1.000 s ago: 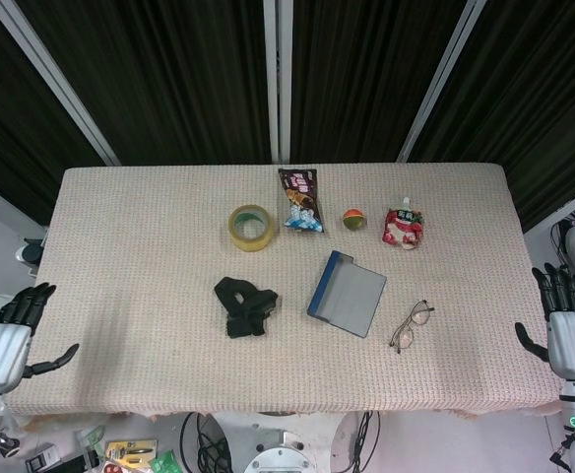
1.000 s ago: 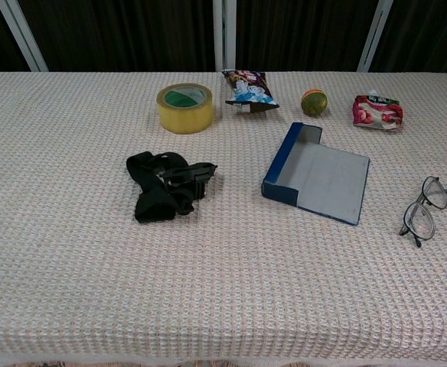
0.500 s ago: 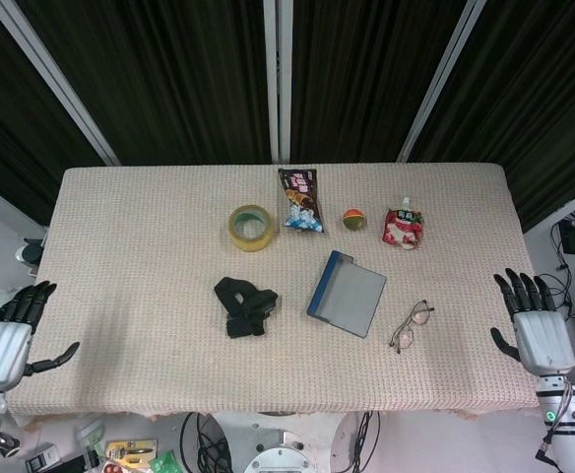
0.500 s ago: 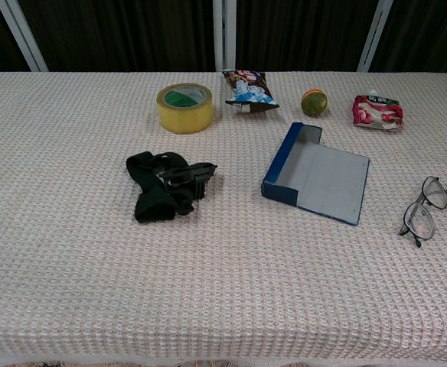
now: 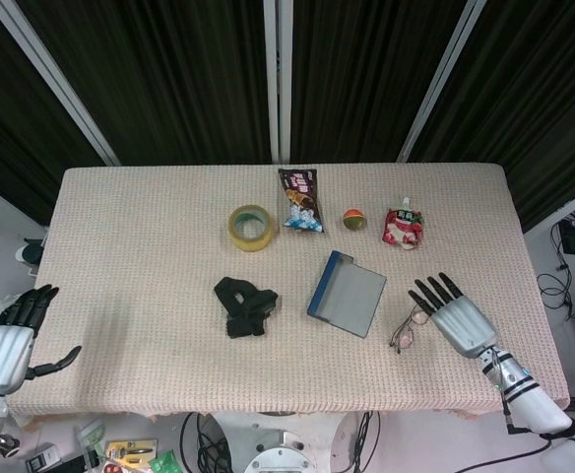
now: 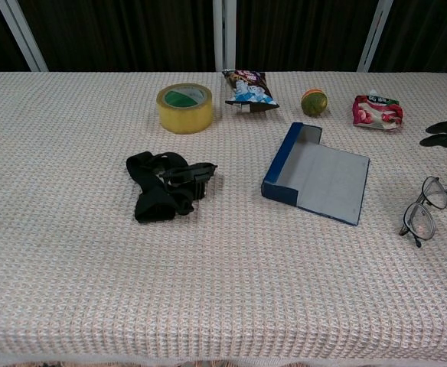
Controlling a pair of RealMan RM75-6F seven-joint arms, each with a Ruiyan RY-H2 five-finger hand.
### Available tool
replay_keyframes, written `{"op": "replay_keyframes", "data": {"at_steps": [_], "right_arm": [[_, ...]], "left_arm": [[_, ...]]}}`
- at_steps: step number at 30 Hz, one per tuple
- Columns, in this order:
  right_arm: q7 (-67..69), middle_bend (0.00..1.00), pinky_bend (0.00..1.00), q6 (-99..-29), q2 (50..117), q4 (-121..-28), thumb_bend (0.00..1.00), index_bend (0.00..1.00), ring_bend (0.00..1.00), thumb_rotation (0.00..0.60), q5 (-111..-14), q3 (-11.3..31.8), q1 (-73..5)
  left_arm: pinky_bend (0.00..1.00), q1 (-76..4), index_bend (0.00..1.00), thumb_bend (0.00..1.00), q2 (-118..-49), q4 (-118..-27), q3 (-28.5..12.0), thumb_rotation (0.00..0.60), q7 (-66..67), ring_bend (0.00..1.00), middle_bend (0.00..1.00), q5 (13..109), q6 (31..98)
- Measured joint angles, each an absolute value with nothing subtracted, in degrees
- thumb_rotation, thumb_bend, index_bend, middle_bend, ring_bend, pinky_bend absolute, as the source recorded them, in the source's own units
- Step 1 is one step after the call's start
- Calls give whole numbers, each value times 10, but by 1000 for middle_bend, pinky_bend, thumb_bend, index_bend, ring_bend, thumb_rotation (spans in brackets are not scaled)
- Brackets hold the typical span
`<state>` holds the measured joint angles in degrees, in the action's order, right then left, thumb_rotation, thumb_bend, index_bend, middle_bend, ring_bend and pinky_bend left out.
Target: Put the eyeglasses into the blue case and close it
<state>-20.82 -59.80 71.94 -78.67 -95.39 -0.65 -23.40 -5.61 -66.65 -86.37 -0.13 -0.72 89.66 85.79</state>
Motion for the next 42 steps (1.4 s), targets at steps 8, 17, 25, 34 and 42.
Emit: {"op": "replay_keyframes", "data": {"at_steps": [8,17,25,34,42], "right_arm": [[-156,0,0,-580,746,-760,211,57,0,600,-977,-19,-265],[-94,0,0,-583,784,-707,209,224,0,600,-987,-31,-286],[-77,0,0,-592,795,-690,209,349,0,600,-989,-35,-295],[-77,0,0,-594,797,-684,259,451,0,600,-980,-38,-299],[-80,0,0,-592,803,-678,303,523,0,600,-974,-40,-303]], "left_arm": [[236,-54,53,176,-667,-861,-1,304,-8,88,77,893,857],[236,-55,54,176,-664,-861,-2,303,-8,88,77,889,853],[236,-55,54,176,-665,-860,-1,301,-7,88,77,887,847],[237,-57,54,176,-666,-858,-1,301,-9,88,77,886,844],[237,-57,54,176,-667,-857,0,304,-8,88,77,886,842]]}}
